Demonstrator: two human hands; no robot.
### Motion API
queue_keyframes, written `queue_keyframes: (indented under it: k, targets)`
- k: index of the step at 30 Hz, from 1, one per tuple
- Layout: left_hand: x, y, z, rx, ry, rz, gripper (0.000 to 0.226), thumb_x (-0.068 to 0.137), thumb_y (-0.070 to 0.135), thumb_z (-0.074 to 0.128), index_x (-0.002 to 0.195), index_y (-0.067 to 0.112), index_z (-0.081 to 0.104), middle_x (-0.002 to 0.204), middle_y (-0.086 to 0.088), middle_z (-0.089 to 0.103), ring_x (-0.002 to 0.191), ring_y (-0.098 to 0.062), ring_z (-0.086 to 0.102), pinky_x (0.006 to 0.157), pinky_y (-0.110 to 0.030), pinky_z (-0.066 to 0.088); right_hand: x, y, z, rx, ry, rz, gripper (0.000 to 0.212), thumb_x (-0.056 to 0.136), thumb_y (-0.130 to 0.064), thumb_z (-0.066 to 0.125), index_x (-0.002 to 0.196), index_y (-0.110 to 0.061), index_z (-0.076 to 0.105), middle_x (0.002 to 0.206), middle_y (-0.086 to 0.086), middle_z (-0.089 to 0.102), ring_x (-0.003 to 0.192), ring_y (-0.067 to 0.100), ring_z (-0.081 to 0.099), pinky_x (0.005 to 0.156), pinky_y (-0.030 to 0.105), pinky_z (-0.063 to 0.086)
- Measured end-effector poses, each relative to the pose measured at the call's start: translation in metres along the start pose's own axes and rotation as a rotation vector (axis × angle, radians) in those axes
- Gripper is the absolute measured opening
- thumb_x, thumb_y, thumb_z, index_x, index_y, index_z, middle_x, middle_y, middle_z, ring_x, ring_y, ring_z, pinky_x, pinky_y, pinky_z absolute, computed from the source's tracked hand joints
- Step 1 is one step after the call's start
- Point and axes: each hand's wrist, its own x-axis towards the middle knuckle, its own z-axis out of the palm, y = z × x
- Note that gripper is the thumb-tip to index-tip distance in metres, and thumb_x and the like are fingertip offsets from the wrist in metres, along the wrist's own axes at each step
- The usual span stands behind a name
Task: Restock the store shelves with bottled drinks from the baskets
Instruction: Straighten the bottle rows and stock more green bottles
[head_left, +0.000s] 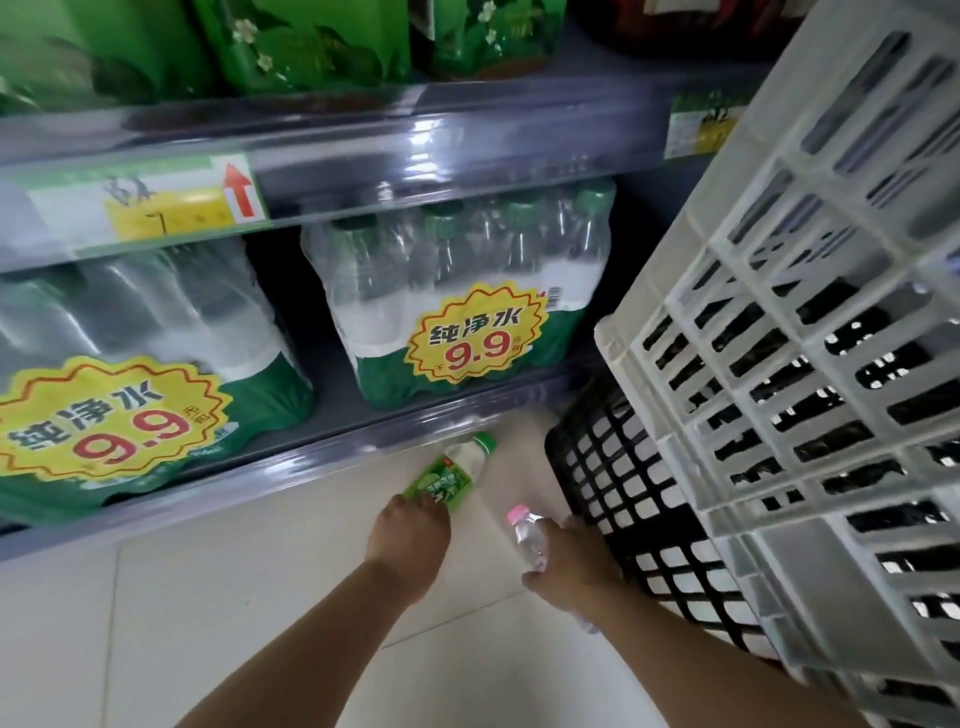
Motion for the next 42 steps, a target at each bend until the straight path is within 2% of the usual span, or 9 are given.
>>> queue_keyframes:
  k: [4,8,10,15,20,25,32,34,42]
  targets:
    - [-0.005,-0.008,0.003,-0.036,0.102,-0.023,0.042,0.091,0.015,0.05,0.134,0.01,0.047,0.125,-0.01,0.052,0.111,-0.026,0.049,0.091,-0.036,0.039,0.0,0.0,0.006,-0.045,0.026,-0.029,0.077,0.079,-0.048,0.067,0.143,-0.026,0.031,0.137,0.005,0.041,0.127,0.025,0.04,0.099,0.036,0.041]
    - [0.003,-0.01,0.018,-0.399,0.033,-0.191,0.078,0.092,0.032,0.056,0.151,0.02,0.007,0.149,-0.009,0.024,0.13,-0.028,0.037,0.099,-0.042,0.043,0.0,0.001,0.016,-0.097,0.029,-0.02,0.09,0.077,-0.042,0.074,0.146,-0.024,0.019,0.142,0.004,0.034,0.13,0.025,0.037,0.1,0.039,0.043]
    - [0.004,-0.009,0.022,-0.522,-0.051,-0.2,0.084,0.091,0.032,0.059,0.152,0.027,0.0,0.145,-0.008,0.031,0.123,-0.028,0.047,0.094,-0.041,0.048,0.002,0.003,0.022,-0.128,0.073,-0.025,0.087,0.079,-0.035,0.074,0.146,-0.021,0.02,0.14,0.004,0.038,0.128,0.024,0.04,0.097,0.036,0.046]
    - [0.002,-0.009,0.027,-0.406,-0.115,-0.249,0.102,0.075,0.023,0.075,0.149,0.025,0.004,0.129,-0.008,0.042,0.113,-0.026,0.053,0.087,-0.037,0.048,0.009,0.011,0.021,-0.111,0.132,-0.026,0.061,0.08,-0.035,0.072,0.13,-0.016,0.043,0.127,0.003,0.052,0.119,0.021,0.05,0.094,0.03,0.047]
    - [-0.01,0.001,0.051,-0.622,-0.394,-0.314,0.092,0.06,0.039,0.085,0.135,0.013,0.038,0.128,-0.008,0.038,0.122,-0.028,0.044,0.098,-0.038,0.047,0.007,0.014,0.027,-0.005,-0.051,0.057,0.086,0.072,-0.036,0.08,0.139,-0.017,0.029,0.129,0.005,0.052,0.12,0.024,0.053,0.096,0.035,0.049]
    - [-0.017,0.01,0.059,-0.828,-0.338,-0.355,0.07,0.065,0.042,0.08,0.121,0.016,0.049,0.118,-0.001,0.058,0.109,-0.02,0.058,0.081,-0.027,0.048,0.011,0.02,0.01,0.381,-0.22,0.083,0.056,0.073,-0.017,0.079,0.119,-0.018,0.048,0.101,-0.004,0.059,0.098,0.015,0.06,0.083,0.029,0.053]
    - [-0.042,-0.011,0.0,-1.457,-0.294,-0.424,0.064,0.063,0.021,0.086,0.113,0.011,0.047,0.104,-0.004,0.061,0.093,-0.019,0.061,0.065,-0.027,0.052,-0.017,-0.015,-0.054,0.902,-0.38,-0.016,0.057,0.074,-0.001,0.077,0.122,-0.015,0.051,0.112,0.007,0.067,0.101,0.022,0.065,0.084,0.037,0.055]
    - [-0.064,-0.023,-0.03,-1.598,-0.272,-0.439,0.064,0.063,0.019,0.086,0.113,0.014,0.045,0.104,-0.006,0.062,0.094,-0.023,0.063,0.07,-0.034,0.055,-0.039,-0.03,-0.078,1.009,-0.409,-0.032,0.055,0.076,0.004,0.073,0.123,-0.013,0.051,0.113,0.011,0.067,0.1,0.023,0.066,0.077,0.033,0.054]
    - [-0.175,-0.075,-0.13,-1.893,-0.178,-0.365,0.101,0.043,0.031,0.097,0.125,0.005,0.045,0.112,-0.013,0.068,0.1,-0.03,0.068,0.085,-0.05,0.056,-0.156,-0.092,-0.174,1.141,-0.521,-0.082,0.045,0.078,0.01,0.064,0.117,-0.012,0.058,0.1,0.012,0.072,0.096,0.029,0.066,0.087,0.04,0.052]
